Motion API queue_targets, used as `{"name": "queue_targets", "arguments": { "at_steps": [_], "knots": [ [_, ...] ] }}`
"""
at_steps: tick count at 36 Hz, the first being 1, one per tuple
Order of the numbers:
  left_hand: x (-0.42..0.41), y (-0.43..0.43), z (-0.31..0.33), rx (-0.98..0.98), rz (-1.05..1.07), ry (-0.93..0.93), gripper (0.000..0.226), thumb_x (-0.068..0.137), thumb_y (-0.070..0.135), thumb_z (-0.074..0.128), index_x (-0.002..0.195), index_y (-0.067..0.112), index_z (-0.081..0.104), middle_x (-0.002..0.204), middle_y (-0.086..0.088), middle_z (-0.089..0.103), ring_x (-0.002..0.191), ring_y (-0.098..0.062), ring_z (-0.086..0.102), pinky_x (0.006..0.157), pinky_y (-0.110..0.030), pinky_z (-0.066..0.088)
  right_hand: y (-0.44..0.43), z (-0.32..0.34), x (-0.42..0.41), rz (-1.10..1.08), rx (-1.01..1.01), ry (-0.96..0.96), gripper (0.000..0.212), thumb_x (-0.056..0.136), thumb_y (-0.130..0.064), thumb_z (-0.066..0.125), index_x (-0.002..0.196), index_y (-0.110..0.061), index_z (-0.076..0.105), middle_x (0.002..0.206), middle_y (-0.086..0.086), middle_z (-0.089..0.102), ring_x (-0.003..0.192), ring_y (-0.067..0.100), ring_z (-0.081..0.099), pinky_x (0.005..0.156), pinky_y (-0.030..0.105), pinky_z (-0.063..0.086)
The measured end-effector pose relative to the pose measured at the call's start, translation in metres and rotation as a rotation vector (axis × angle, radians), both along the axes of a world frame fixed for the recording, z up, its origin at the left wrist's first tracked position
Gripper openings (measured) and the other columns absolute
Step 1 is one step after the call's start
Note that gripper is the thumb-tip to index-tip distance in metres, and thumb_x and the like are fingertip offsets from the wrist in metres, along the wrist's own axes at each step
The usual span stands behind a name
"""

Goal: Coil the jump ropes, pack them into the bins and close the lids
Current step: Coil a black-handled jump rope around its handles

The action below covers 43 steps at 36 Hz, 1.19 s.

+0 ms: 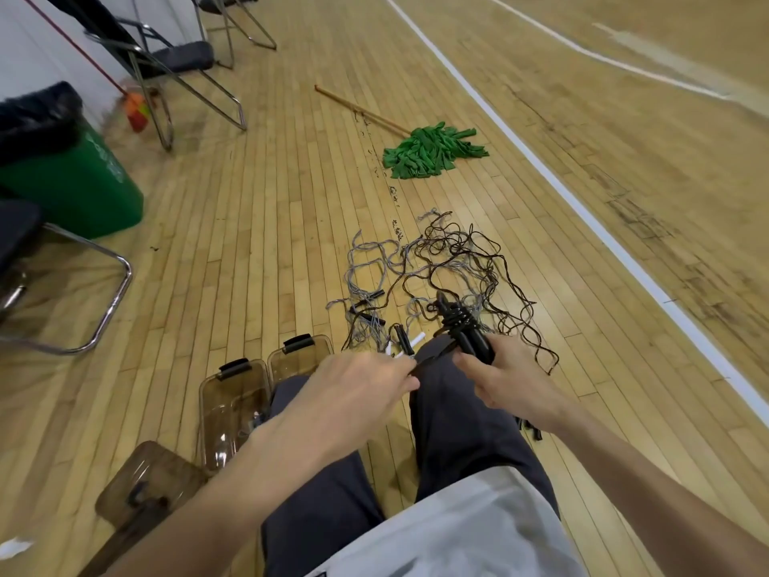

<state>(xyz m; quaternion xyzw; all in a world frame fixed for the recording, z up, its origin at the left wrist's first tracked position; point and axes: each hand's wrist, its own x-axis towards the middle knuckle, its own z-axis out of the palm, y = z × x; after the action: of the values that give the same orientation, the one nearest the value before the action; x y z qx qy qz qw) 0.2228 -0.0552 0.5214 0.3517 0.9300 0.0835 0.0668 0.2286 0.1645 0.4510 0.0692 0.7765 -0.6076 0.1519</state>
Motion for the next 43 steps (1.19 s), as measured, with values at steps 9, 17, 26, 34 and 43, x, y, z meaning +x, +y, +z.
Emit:
{"name": "queue_targets", "arguments": {
  "at_steps": [9,17,26,34,43],
  "knots": [
    [-0.004,0.002,0.013,0.076,-0.207,0.330,0.023,0.089,0.030,0.073,0.074,0.015,0.063,0.063,0.008,0.044,0.046,-0.012,0.047,0.042,-0.022,0.027,-0.010,0.005,0.007,0.092,0.060,-0.091,0.018,0.101,-0.015,0.058,0.089,-0.008,0.045,0.062,0.004,0.039,0.043,0.015,0.038,0.042,0.027,0.032],
    [-0.018,0.005,0.034,0.103,-0.382,0.399,0.022,0.082,0.033,0.066,0.073,0.014,0.068,0.068,0.005,0.057,0.061,-0.012,0.054,0.048,-0.018,0.030,-0.022,0.018,0.023,0.264,-0.002,-0.239,0.024,0.102,-0.013,0.056,0.084,-0.013,0.042,0.063,0.001,0.037,0.048,0.016,0.032,0.046,0.028,0.029],
    [-0.038,0.006,0.040,0.128,-0.405,0.229,0.044,0.083,0.057,0.053,0.081,0.017,0.070,0.073,0.008,0.060,0.070,-0.012,0.058,0.052,-0.031,0.051,-0.042,0.036,0.042,0.479,0.123,-0.317,0.026,0.102,-0.021,0.058,0.081,-0.014,0.044,0.065,0.000,0.040,0.050,0.014,0.037,0.047,0.024,0.032],
    [-0.042,0.012,0.029,0.114,-0.239,-0.094,0.040,0.081,0.061,0.063,0.092,0.024,0.074,0.084,0.014,0.063,0.080,-0.003,0.053,0.066,-0.012,0.036,-0.045,0.050,0.053,0.611,0.148,-0.313,0.028,0.103,-0.024,0.057,0.077,-0.019,0.047,0.068,0.000,0.039,0.050,0.015,0.036,0.048,0.024,0.034],
    [-0.051,0.008,0.009,0.349,-0.012,-0.466,0.024,0.084,0.041,0.076,0.085,0.017,0.079,0.065,0.018,0.062,0.057,0.000,0.050,0.060,-0.022,0.040,-0.041,0.058,0.062,0.593,-0.195,-0.242,0.036,0.103,-0.015,0.057,0.075,-0.012,0.035,0.063,0.002,0.021,0.050,0.016,0.017,0.044,0.024,0.019]
  ]
}}
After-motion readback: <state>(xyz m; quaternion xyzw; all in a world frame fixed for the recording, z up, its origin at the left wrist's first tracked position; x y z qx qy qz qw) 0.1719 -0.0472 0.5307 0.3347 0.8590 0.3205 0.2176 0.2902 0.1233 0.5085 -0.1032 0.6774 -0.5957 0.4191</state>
